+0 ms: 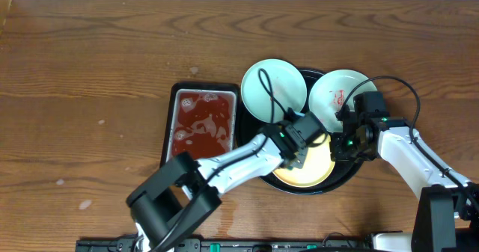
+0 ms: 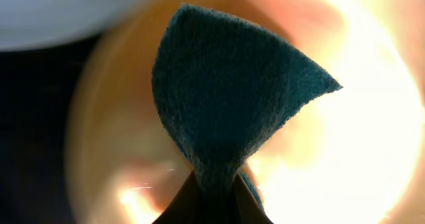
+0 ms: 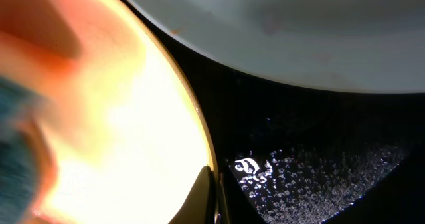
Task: Clean dirty plates on tray and stack at the side
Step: 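Return the sponge to the basin with the left gripper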
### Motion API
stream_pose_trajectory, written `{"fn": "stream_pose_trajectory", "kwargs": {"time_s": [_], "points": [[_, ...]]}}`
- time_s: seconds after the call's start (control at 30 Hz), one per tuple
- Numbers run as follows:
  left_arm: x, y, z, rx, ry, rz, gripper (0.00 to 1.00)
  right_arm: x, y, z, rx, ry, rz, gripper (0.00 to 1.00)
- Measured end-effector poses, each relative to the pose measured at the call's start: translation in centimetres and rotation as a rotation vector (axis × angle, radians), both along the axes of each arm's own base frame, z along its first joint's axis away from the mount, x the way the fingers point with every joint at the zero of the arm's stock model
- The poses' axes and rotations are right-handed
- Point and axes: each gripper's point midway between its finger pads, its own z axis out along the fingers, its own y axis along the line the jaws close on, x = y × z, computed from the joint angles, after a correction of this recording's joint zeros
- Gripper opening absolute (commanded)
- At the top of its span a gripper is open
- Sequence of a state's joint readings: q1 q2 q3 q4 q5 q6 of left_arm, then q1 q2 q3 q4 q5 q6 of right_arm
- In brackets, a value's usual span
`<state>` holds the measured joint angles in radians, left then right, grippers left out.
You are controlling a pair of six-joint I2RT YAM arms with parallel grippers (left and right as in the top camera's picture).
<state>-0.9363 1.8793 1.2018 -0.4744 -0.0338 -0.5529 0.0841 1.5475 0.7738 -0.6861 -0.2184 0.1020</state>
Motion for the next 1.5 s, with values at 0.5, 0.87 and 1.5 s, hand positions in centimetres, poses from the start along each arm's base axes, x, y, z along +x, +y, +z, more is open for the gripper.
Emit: {"fn": "stream_pose_trajectory", "kwargs": {"time_s": [0.5, 0.87, 1.5], "points": [[2.7, 10.4, 9.1, 0.023, -0.058, 0.229, 0.08, -0.9, 0.1, -0.6, 0.009, 0.023, 0.002, 0.06], [5.5, 18.7, 7.8, 0.114, -0.021, 0.406, 0.07, -1.1, 0.5, -0.6, 0.034, 0.029, 0.002, 0.01], [5.1, 22.9, 0.6, -0.080, 0.085, 0.474, 0.08, 0.5, 1.8, 6.0, -0.064, -0.273, 0.094, 0.01]]}}
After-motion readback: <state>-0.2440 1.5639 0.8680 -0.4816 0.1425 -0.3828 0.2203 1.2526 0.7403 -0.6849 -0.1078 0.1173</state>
